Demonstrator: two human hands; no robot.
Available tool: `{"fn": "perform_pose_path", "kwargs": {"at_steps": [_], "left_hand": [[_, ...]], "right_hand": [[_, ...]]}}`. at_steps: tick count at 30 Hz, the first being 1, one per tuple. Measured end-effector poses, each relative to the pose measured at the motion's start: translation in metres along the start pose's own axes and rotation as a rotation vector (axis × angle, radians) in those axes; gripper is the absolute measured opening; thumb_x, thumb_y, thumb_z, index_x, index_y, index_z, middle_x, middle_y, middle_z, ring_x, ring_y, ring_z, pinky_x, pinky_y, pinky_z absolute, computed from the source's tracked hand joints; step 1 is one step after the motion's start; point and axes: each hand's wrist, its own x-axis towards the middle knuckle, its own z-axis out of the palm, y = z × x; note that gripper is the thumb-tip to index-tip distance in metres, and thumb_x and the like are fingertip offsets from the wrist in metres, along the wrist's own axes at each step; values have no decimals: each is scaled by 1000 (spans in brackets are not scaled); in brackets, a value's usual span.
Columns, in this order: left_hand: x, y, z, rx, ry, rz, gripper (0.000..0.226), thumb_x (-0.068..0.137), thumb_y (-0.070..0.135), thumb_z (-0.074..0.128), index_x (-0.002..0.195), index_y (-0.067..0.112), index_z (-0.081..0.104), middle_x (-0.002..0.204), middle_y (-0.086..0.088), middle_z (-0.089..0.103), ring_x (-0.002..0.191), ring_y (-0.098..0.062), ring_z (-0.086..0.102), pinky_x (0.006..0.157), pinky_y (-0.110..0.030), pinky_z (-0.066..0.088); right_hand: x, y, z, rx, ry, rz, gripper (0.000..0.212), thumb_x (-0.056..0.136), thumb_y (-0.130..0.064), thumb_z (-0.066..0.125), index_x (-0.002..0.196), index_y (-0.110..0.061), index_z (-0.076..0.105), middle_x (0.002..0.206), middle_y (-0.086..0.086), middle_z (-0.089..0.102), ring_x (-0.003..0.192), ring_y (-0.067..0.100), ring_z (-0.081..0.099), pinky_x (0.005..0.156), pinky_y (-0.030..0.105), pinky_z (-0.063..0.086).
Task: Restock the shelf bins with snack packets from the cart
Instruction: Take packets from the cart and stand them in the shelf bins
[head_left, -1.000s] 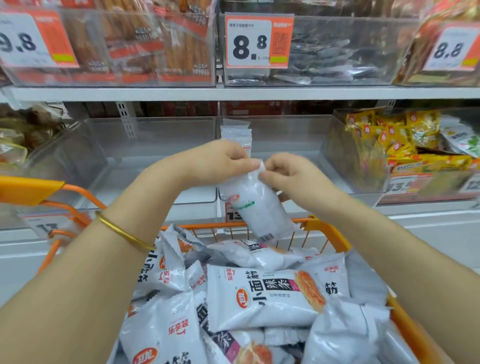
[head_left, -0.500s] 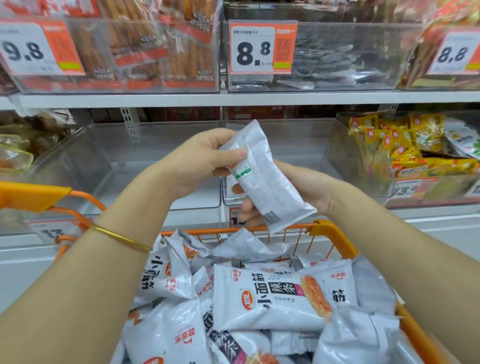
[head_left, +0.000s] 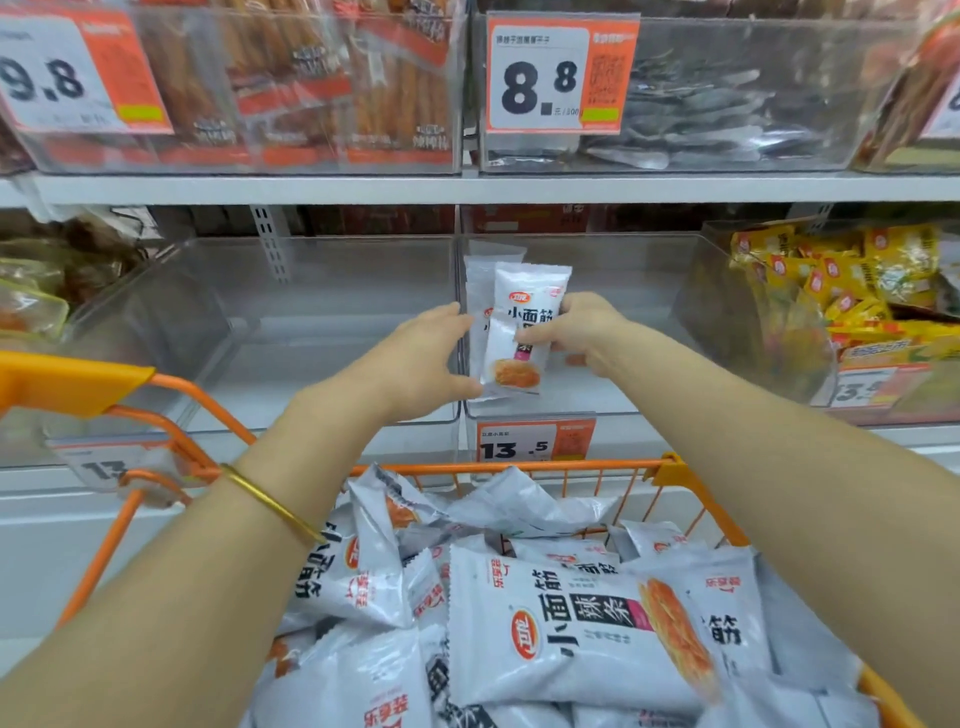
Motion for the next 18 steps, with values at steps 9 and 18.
{"fn": "perform_pose_path", "kwargs": {"at_steps": [9,18], "left_hand": [[-1,-2,0,109,-3,51,85,83,25,68,149,16,15,158,1,6,144,-15,10,111,-21,11],[-3,3,-1,124,22,59,80,84,23,67,148,15,19,157,1,12,142,-15,16,110,-22,16]], "right_hand": [[27,9,34,-340,136,-26,41,74,-21,80,102,-6,54,101,10,64,92,28,66,80,41,57],[23,9,36,-284,55,59,36,76,-17,78,98,-4,54,103,14,65,86,29,69,74,40,59]]}}
